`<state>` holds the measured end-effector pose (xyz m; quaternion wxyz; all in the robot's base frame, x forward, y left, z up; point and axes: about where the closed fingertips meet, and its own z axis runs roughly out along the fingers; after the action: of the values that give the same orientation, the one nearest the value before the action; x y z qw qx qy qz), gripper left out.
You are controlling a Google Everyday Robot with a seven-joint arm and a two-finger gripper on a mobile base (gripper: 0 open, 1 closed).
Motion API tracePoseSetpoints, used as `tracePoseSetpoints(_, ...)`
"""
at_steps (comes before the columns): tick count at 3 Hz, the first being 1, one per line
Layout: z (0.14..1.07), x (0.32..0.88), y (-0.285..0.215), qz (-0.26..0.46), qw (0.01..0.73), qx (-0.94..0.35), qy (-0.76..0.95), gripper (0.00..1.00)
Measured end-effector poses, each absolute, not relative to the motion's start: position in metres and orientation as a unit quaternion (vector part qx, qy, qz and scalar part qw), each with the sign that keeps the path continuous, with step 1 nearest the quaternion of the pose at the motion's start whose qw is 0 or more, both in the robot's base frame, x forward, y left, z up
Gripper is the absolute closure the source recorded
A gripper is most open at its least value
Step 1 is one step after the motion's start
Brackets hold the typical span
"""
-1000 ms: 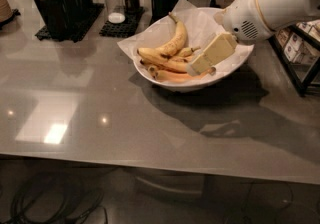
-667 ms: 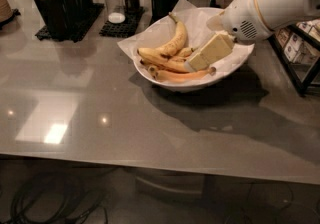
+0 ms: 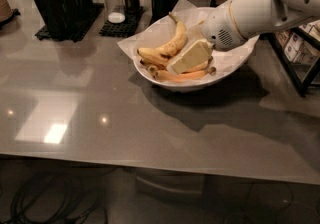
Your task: Pick banana from white bowl
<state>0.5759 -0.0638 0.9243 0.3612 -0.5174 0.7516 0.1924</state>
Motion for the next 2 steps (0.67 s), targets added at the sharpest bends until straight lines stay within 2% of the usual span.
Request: tracePoseSetpoints(2,0.900,0.605,-0.026,0.223,0.359,-0.535,0.731,0.36)
